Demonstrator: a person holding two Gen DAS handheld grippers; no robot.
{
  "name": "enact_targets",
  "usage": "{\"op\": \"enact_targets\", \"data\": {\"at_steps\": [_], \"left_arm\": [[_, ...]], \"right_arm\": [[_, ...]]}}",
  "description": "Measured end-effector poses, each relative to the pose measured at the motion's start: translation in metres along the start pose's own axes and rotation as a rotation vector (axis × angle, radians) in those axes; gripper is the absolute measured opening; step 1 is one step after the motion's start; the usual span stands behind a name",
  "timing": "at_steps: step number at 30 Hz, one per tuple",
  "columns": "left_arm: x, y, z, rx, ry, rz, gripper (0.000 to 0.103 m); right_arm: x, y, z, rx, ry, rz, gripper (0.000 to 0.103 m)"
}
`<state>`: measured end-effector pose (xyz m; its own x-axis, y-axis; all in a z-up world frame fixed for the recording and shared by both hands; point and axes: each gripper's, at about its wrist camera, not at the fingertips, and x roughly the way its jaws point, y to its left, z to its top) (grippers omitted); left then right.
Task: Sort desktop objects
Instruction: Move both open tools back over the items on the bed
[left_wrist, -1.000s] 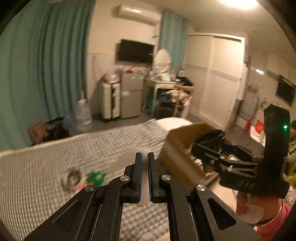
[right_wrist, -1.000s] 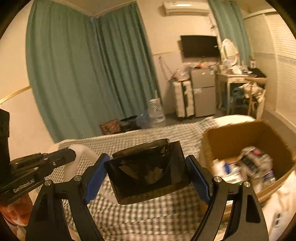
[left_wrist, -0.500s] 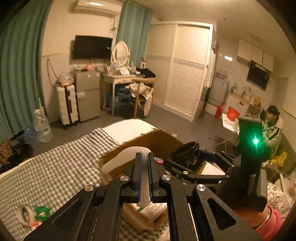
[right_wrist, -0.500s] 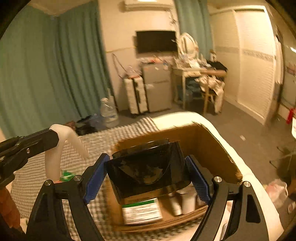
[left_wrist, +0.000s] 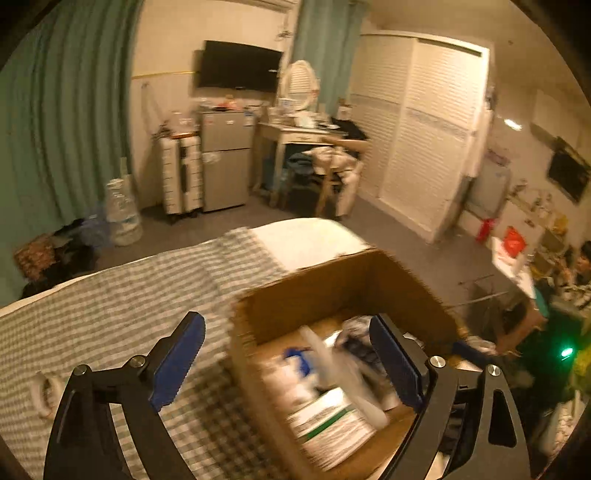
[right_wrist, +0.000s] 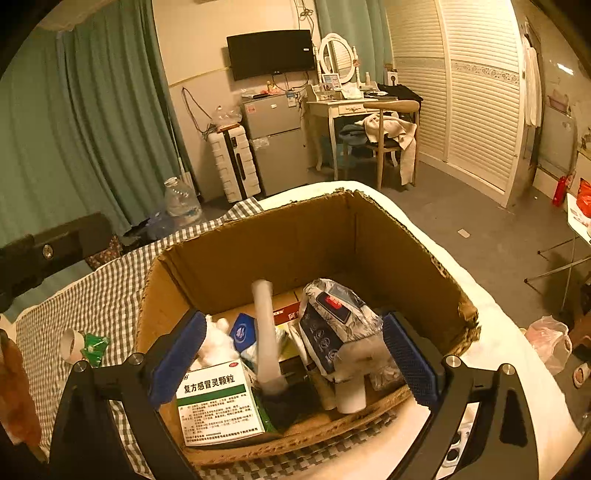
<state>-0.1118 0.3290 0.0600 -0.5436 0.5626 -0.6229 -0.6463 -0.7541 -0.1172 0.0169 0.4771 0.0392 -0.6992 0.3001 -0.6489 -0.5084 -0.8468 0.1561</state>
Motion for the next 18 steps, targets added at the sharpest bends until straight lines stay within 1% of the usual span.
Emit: {"op": "enact_targets", "data": {"at_steps": [1,2,3,4,6,8,10,11,12,15,16,18], "left_arm": [[-0.005,0.008,-0.004,-0.002,0.001,0.029,0.095],[-0.014,0.02,-0.01,-0.001,0.002,0.085,0.097],[-0.022,0.032,-0.017,0.002,0.0,0.14,0.102],[-0.028,0.044,-0.023,0.003,-0.001,0.182,0.103],[-0.047,0.077,-0.041,-0.001,-0.002,0.301,0.103],[-0.058,0.104,-0.056,-0.019,0.016,0.377,0.103],[-0.07,0.141,-0.079,-0.072,0.054,0.458,0.103],[-0.075,0.156,-0.09,-0.104,0.067,0.486,0.103],[-0.082,0.178,-0.106,-0.155,0.083,0.528,0.103],[-0.087,0.212,-0.142,-0.257,0.132,0.592,0.103],[-0.086,0.223,-0.155,-0.289,0.155,0.604,0.103],[-0.084,0.239,-0.178,-0.348,0.181,0.605,0.103]], "right_arm": [[-0.002,0.002,-0.001,0.001,-0.001,0.008,0.097],[-0.005,0.005,-0.001,-0.002,-0.005,0.017,0.097],[-0.009,0.01,-0.003,-0.012,-0.01,0.024,0.097],[-0.015,0.015,-0.006,-0.024,-0.017,0.027,0.097],[-0.024,0.03,-0.011,-0.054,-0.048,0.038,0.097],[-0.031,0.05,-0.015,-0.089,-0.074,0.061,0.097],[-0.036,0.071,-0.021,-0.126,-0.088,0.088,0.097],[-0.036,0.08,-0.025,-0.139,-0.094,0.1,0.097],[-0.037,0.093,-0.03,-0.151,-0.098,0.118,0.097],[-0.036,0.126,-0.044,-0.167,-0.102,0.185,0.097],[-0.034,0.141,-0.051,-0.177,-0.105,0.21,0.097],[-0.028,0.164,-0.065,-0.2,-0.111,0.234,0.097]]}}
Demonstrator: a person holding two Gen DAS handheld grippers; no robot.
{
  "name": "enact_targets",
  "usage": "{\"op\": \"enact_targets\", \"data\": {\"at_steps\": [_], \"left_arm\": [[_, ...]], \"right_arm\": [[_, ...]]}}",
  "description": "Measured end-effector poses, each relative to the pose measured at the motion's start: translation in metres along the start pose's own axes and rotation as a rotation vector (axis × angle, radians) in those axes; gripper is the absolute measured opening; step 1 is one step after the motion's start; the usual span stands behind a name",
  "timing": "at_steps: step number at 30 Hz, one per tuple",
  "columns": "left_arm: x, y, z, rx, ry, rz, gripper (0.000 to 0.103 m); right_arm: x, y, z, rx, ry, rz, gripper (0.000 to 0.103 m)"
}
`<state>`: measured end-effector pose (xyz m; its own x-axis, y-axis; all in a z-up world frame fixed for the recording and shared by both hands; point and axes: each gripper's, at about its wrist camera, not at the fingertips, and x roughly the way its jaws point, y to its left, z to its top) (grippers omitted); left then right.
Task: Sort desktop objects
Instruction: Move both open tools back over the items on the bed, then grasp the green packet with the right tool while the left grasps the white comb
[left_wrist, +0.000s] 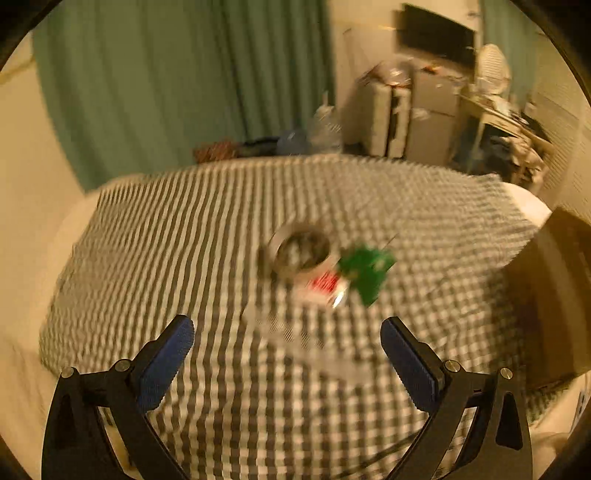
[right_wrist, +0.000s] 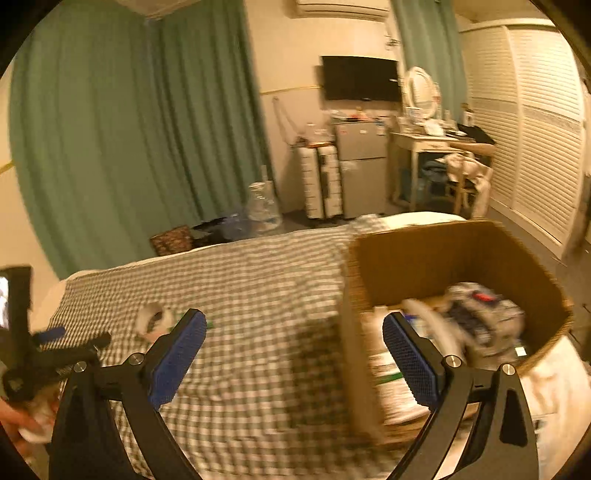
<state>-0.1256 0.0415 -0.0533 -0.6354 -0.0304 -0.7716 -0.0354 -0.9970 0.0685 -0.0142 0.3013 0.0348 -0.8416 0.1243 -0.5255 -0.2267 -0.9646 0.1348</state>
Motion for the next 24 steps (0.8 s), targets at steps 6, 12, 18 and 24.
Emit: {"op": "enact_targets", "data": {"at_steps": [6,12,18,24], "left_arm": [[0.047,0.003,-0.039,-0.08,0.137,-0.066,0.103],[0.091,-0.011,-0.043,-0.19,0.231,-0.022,0.103],[0.116,0.003,-0.041,-0.209,0.221,-0.009,0.103],[0.119,0.024,-0.042,-0.231,0.214,0.069,0.103]], "right_arm": [[0.034,0.044,-0.054,-0.007,0.005,0.002,0.097],[0.066,0.053,-0.072,-0.06,0.092,-0.042,0.097],[0.093,0.052,-0.079,-0.042,0.151,-0.045,0.097],[0.132,0.074,-0.076,-0.036,0.172,0.014,0.097]]}}
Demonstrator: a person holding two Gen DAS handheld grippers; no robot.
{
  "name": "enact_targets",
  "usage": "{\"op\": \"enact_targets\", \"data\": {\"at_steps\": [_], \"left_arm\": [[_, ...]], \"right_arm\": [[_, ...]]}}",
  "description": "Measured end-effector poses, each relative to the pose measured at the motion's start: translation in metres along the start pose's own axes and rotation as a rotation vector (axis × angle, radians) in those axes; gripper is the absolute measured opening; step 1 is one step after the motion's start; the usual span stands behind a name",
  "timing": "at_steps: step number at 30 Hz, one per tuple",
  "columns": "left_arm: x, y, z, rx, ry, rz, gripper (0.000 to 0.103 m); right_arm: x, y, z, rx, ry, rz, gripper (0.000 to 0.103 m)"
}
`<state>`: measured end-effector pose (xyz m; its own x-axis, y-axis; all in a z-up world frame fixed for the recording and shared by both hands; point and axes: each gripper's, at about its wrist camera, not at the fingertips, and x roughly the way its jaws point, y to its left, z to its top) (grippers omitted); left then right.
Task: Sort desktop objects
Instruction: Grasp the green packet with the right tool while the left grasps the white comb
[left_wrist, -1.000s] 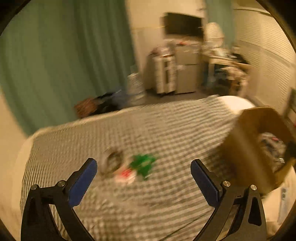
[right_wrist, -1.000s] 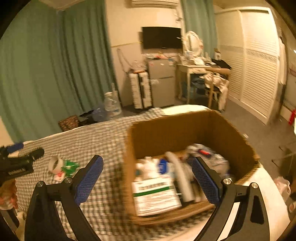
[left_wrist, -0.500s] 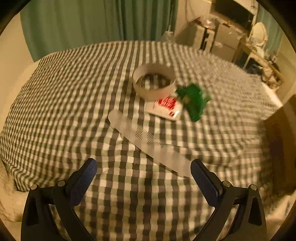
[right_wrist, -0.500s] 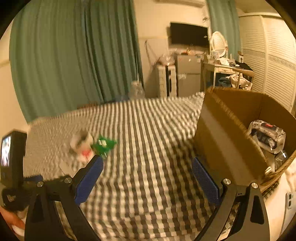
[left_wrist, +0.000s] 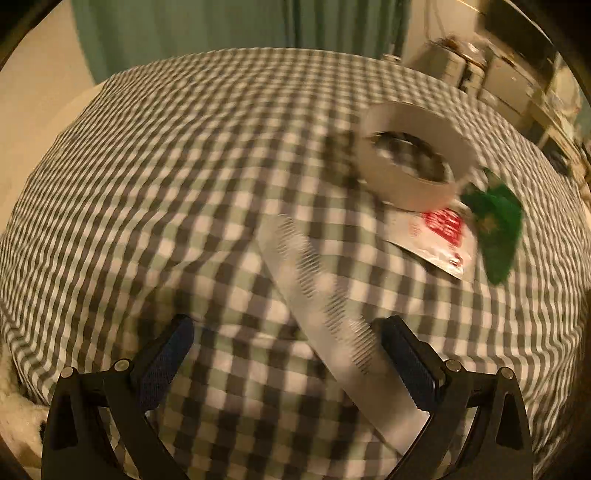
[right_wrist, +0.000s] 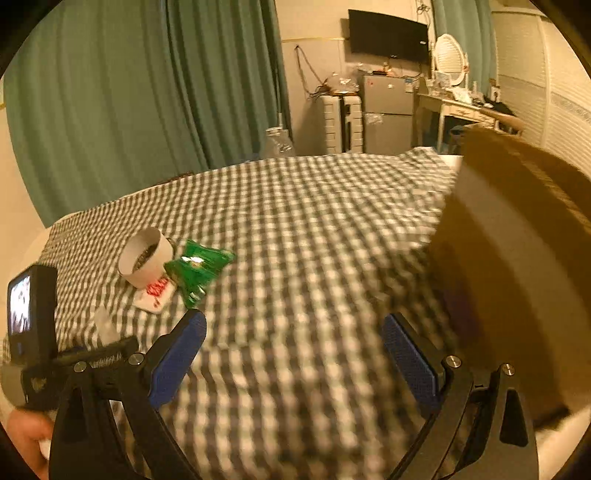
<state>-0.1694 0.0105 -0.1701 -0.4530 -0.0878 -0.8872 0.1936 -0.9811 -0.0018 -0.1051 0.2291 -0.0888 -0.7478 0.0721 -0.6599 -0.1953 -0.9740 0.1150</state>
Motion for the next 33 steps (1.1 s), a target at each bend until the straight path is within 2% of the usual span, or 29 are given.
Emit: {"op": "enact_targets", "data": {"at_steps": [2,3,5,7,8,12,15,16,17,20,25,27,33], "left_arm": [[-0.004,-0.004,-0.004,-0.002,-0.017,0.008,0.099],[-0.008,-0.009,-0.008,0.019,-0.038,0.008,0.091],[-0.014,-0.019,-0.012,0.055,-0.069,0.004,0.072],[-0.02,-0.029,-0.015,0.089,-0.11,0.043,0.042],[-0.021,-0.031,-0.016,0.087,-0.121,0.057,0.037],[-0.019,-0.016,-0.011,0.001,-0.115,0.005,0.027],[-0.017,-0.008,-0.007,-0.022,-0.117,-0.018,0.027],[-0.018,-0.007,-0.009,-0.025,-0.12,-0.022,0.027],[-0.018,-0.006,-0.008,-0.028,-0.122,-0.027,0.027],[-0.019,-0.003,-0.006,-0.042,-0.126,-0.046,0.027],[-0.024,0.014,-0.003,-0.063,-0.135,-0.092,0.027],[-0.031,0.02,-0.006,-0.053,-0.152,-0.067,0.027],[-0.051,0.039,-0.011,-0.088,-0.168,-0.077,0.027]], "right_arm": [[0.019,0.013,0.006,-0.009,0.003,0.044,0.097],[0.028,0.02,0.009,-0.018,0.003,0.06,0.097],[0.049,0.035,0.013,-0.043,0.008,0.088,0.097],[0.067,0.046,0.016,-0.049,0.022,0.117,0.097],[0.077,0.05,0.017,-0.041,0.036,0.136,0.097],[0.103,0.056,0.019,0.023,0.08,0.197,0.097],[0.116,0.058,0.021,0.033,0.09,0.218,0.096],[0.118,0.059,0.022,0.028,0.093,0.216,0.092],[0.123,0.059,0.022,0.019,0.109,0.207,0.076],[0.126,0.061,0.021,-0.003,0.139,0.27,0.047],[0.105,0.059,0.019,-0.055,0.14,0.279,0.024],[0.094,0.054,0.016,-0.058,0.145,0.274,0.021],[0.058,0.041,0.017,-0.037,0.112,0.287,0.019]]}}
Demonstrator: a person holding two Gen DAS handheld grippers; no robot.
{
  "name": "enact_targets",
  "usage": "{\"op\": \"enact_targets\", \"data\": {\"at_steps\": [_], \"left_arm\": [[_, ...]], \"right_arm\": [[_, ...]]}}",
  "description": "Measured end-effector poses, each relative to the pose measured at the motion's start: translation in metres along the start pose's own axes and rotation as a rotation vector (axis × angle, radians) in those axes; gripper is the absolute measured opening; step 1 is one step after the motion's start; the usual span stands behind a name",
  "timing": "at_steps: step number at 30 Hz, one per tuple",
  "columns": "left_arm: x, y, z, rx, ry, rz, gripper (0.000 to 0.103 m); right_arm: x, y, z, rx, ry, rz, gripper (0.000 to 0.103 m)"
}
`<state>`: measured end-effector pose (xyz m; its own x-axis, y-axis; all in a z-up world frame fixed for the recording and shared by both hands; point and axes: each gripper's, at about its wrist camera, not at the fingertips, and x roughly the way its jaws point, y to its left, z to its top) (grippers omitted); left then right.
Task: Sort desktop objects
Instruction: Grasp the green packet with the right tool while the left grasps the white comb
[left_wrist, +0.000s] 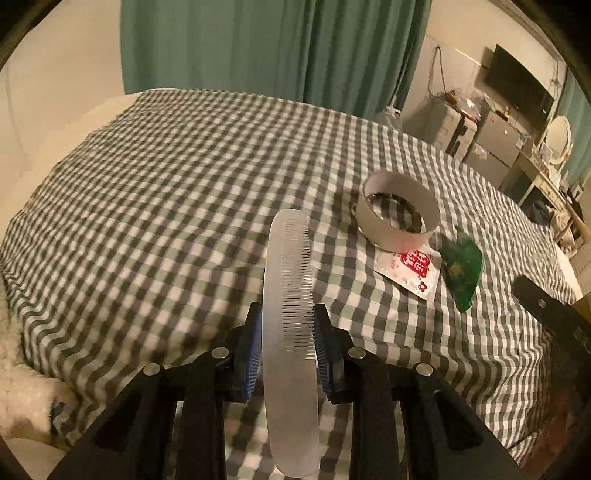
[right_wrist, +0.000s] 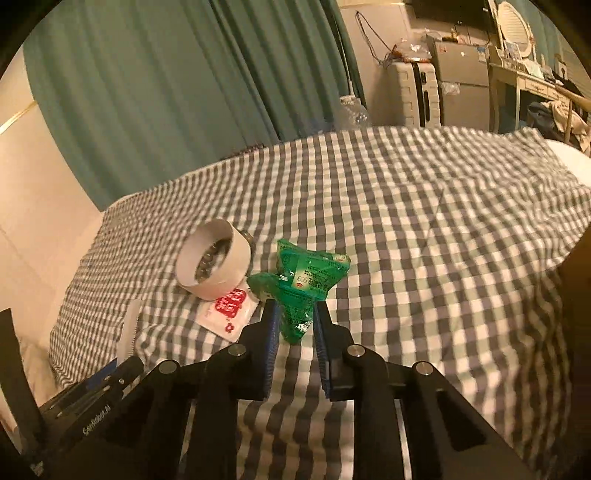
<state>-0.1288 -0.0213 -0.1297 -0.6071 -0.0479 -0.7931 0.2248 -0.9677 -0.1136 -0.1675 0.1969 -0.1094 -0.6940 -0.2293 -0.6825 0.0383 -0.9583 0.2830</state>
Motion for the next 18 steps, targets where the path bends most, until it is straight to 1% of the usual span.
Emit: {"op": "enact_targets", "data": {"at_steps": [3,4,5,6,7,9,10,13,15,17,18], "left_arm": [[-0.007,0.002,0.0,-0.017,-0.004,-0.005,0.027],[-0.008,0.001,0.001,-0.021,-0.002,-0.006,0.027],[-0.007,0.001,0.002,-0.023,-0.004,-0.008,0.027],[-0.006,0.001,0.004,-0.024,-0.011,-0.009,0.027],[-0.004,-0.002,0.005,-0.025,-0.015,-0.007,0.027],[0.003,-0.003,0.01,-0.019,-0.011,-0.008,0.027],[0.008,-0.005,0.014,-0.019,-0.016,-0.007,0.027],[0.021,-0.009,0.026,-0.01,-0.046,-0.003,0.027],[0.031,-0.009,0.032,-0.015,-0.075,-0.012,0.027],[0.04,-0.008,0.031,-0.031,-0.069,-0.023,0.027],[0.049,-0.008,0.028,-0.044,-0.042,-0.041,0.027]], "right_arm": [[-0.015,0.004,-0.002,-0.019,-0.001,0.005,0.019],[-0.018,0.004,-0.002,-0.011,-0.005,-0.004,0.023],[-0.022,0.003,-0.005,0.009,-0.011,-0.015,0.04],[-0.025,-0.001,-0.006,0.038,-0.016,-0.013,0.051],[-0.026,-0.006,-0.006,0.072,-0.03,-0.01,0.067],[-0.025,-0.013,-0.002,0.11,-0.056,0.001,0.067],[-0.02,-0.014,0.002,0.117,-0.056,0.006,0.067],[0.003,-0.017,0.009,0.133,-0.041,0.005,0.067],[0.023,-0.015,0.012,0.146,-0.026,0.02,0.067],[0.038,-0.014,0.013,0.142,-0.014,0.029,0.067],[0.046,-0.015,0.015,0.138,-0.011,0.034,0.067]]}}
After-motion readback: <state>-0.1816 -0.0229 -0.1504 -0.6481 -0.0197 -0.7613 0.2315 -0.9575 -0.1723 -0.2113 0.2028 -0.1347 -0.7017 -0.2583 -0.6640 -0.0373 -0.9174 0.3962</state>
